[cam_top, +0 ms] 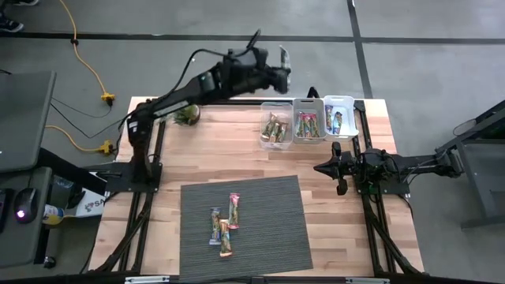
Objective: Pick and place Granola Bars by type
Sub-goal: Put the yellow granola bar into the transparent bin, then put the blue granola bar into the white bin
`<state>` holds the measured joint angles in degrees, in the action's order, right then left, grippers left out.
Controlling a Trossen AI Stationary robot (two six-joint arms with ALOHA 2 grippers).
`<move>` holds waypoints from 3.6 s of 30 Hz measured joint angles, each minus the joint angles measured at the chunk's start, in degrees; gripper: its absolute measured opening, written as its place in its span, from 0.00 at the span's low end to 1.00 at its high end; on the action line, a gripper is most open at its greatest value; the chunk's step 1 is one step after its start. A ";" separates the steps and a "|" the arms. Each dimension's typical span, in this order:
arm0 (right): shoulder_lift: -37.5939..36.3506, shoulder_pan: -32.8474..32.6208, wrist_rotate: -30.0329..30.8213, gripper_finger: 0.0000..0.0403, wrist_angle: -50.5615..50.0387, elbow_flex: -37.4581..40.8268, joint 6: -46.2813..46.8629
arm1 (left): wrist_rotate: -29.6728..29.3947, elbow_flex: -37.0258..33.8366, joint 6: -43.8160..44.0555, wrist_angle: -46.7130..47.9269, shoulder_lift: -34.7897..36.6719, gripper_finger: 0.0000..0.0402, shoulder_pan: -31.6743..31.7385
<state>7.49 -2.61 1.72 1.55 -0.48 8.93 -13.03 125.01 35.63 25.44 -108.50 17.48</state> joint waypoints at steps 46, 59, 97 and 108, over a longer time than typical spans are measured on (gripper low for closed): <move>0.00 -0.02 0.00 0.00 0.01 -0.01 0.00 | 16.49 -0.06 13.20 25.99 -26.47 0.19 6.79; 0.00 -0.01 0.00 0.00 0.01 0.00 0.00 | 13.67 -0.02 11.82 26.51 -26.45 0.49 6.85; 0.44 -0.02 0.00 0.00 0.00 0.00 -0.01 | 17.00 -0.04 -18.86 19.79 0.15 0.55 5.76; 0.44 -0.02 -0.01 0.00 0.00 -0.01 0.00 | 21.02 -0.04 -28.07 25.01 10.91 0.55 3.75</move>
<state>7.92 -2.63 1.71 1.55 -0.49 8.93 7.99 124.97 7.56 50.45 -97.59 21.24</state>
